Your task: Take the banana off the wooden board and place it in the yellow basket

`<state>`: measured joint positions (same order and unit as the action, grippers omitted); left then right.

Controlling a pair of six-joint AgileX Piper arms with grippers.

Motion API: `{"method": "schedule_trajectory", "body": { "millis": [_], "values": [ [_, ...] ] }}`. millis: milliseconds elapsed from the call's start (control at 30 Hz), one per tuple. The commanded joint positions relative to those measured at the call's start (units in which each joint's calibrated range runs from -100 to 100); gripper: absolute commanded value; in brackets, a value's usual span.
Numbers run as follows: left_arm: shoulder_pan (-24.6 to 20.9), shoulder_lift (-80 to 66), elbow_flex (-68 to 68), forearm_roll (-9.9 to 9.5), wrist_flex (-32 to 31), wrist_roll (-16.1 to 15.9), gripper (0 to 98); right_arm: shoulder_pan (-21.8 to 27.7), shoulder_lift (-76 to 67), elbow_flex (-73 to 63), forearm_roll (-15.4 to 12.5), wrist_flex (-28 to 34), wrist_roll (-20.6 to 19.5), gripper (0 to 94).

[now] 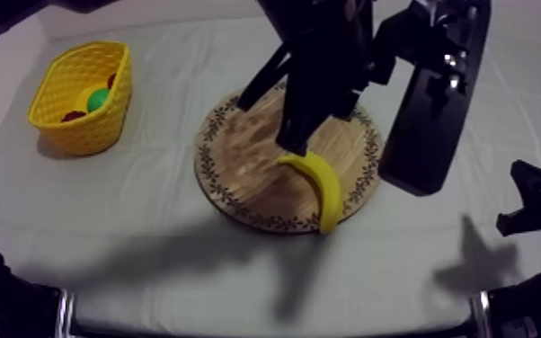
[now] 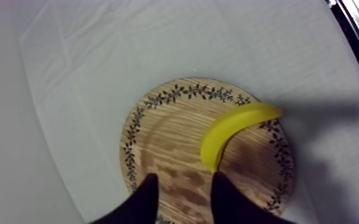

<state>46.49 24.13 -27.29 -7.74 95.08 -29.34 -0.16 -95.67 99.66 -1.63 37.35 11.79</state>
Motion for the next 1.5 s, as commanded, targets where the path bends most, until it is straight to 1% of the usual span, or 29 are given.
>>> {"method": "schedule_trajectory", "body": {
  "millis": [0, 67, 233, 433, 767, 1000, 1233, 1467],
  "values": [
    [0.06, 0.11, -0.37, -0.54, 0.33, 0.30, 54.5, 0.00, 0.00, 0.01, 0.00, -0.01, 0.00, 0.3],
    [0.17, 0.32, -0.63, -0.99, 0.65, 0.59, 60.5, 0.00, 0.00, 0.01, 0.00, -0.01, 0.00, 0.3],
    [0.61, 0.99, -0.38, -1.80, 0.90, 1.33, 71.2, 0.00, 0.00, 0.01, 0.00, -0.01, 0.01, 0.3],
    [1.36, 2.47, -0.13, -2.36, 0.72, 1.99, 78.7, 0.00, 0.00, 0.01, 0.00, -0.01, 0.01, 0.3],
    [1.78, 7.79, 3.86, -1.34, -2.13, 3.29, 83.8, 0.00, 0.00, 0.01, 0.00, -0.01, 0.01, 0.3],
    [1.38, 13.10, 5.14, -0.53, -3.60, 4.06, 85.3, 0.00, 0.00, 0.01, 0.00, -0.01, 0.01, 0.3],
    [0.62, 17.83, 4.81, -0.21, -4.66, 3.72, 85.4, 0.00, 0.00, 0.01, 0.00, -0.01, 0.01, 0.3],
    [-0.68, 21.90, 2.53, -0.19, -5.30, 2.54, 85.2, 0.00, 0.00, 0.01, 0.00, -0.01, 0.01, 0.3]
  ]
}}
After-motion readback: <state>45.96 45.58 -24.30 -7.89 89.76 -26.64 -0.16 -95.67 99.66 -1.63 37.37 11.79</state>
